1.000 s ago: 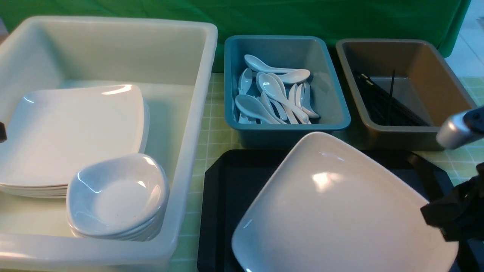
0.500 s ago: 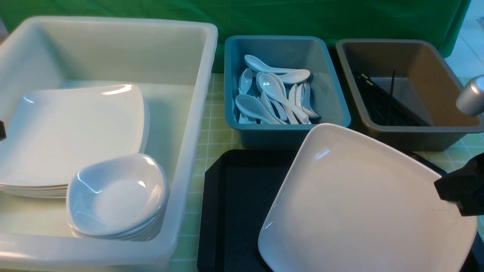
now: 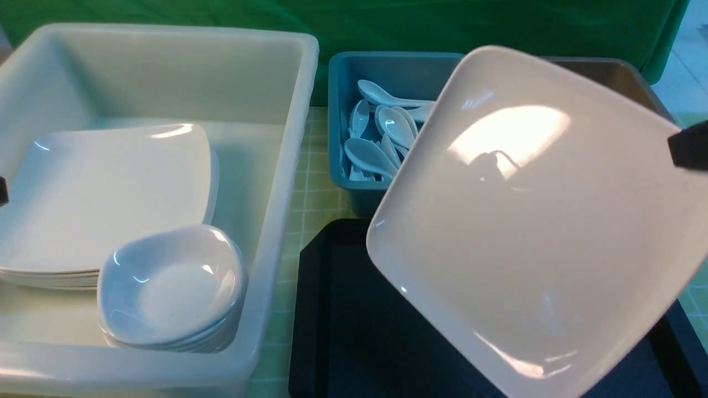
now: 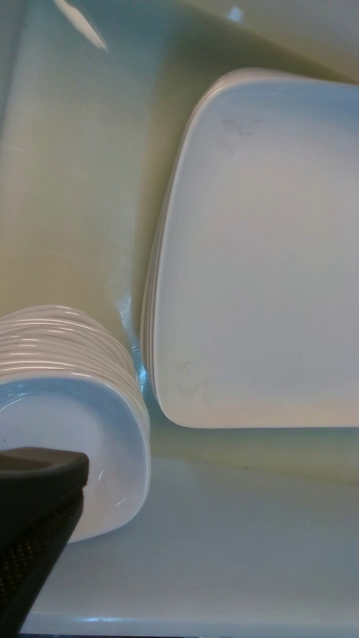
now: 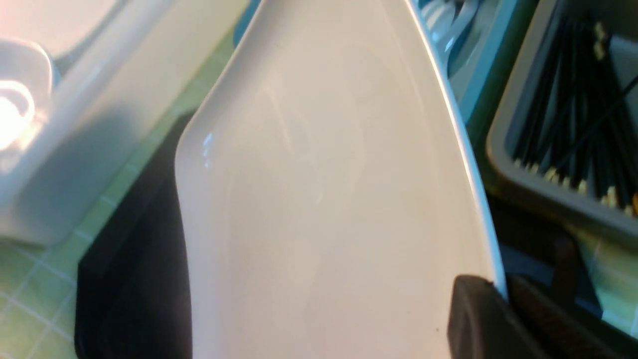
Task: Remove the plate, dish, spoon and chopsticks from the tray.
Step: Use the right arm to put the plate into the large storage box on the left
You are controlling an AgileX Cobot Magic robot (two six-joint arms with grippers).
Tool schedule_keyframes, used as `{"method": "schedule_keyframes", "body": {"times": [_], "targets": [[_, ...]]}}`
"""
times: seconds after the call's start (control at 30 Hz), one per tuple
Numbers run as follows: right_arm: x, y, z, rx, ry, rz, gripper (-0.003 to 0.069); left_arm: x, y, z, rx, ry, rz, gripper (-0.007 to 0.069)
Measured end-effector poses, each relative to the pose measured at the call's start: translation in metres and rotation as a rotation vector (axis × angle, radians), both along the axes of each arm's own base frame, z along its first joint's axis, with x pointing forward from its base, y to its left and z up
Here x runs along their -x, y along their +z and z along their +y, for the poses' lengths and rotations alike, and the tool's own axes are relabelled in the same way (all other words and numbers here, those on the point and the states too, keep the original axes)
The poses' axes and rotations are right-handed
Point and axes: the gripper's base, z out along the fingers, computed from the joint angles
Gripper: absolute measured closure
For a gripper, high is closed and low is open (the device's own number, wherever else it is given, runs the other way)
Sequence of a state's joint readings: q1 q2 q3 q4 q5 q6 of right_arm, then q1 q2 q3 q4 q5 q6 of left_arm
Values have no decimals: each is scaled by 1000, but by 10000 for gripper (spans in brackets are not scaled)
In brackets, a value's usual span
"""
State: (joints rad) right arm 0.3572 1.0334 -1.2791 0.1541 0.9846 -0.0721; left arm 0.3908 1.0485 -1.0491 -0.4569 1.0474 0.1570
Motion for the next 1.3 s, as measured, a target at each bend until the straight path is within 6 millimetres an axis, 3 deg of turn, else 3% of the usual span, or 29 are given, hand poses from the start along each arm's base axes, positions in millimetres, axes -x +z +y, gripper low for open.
{"method": "schedule_keyframes", "body": {"times": [0.23, 0.53, 0.77, 0.97, 1.1, 1.3], "targets": [[-23, 29, 19, -144, 56, -79, 633, 0, 0, 2, -1, 15, -5, 626], [-114, 30, 90, -390, 276, -9, 633, 13, 13, 42, -2, 274, -34, 626], [-183, -3, 158, -406, 351, 27, 633, 28, 25, 68, 37, 453, -78, 626], [-226, -37, 209, -491, 308, 7, 632, 31, 27, 68, 45, 465, -92, 626], [-240, -66, 234, -520, 278, 12, 632, 32, 28, 67, 43, 465, -96, 626], [-243, -111, 272, -539, 252, 44, 631, 33, 27, 66, 50, 458, -81, 626]]}}
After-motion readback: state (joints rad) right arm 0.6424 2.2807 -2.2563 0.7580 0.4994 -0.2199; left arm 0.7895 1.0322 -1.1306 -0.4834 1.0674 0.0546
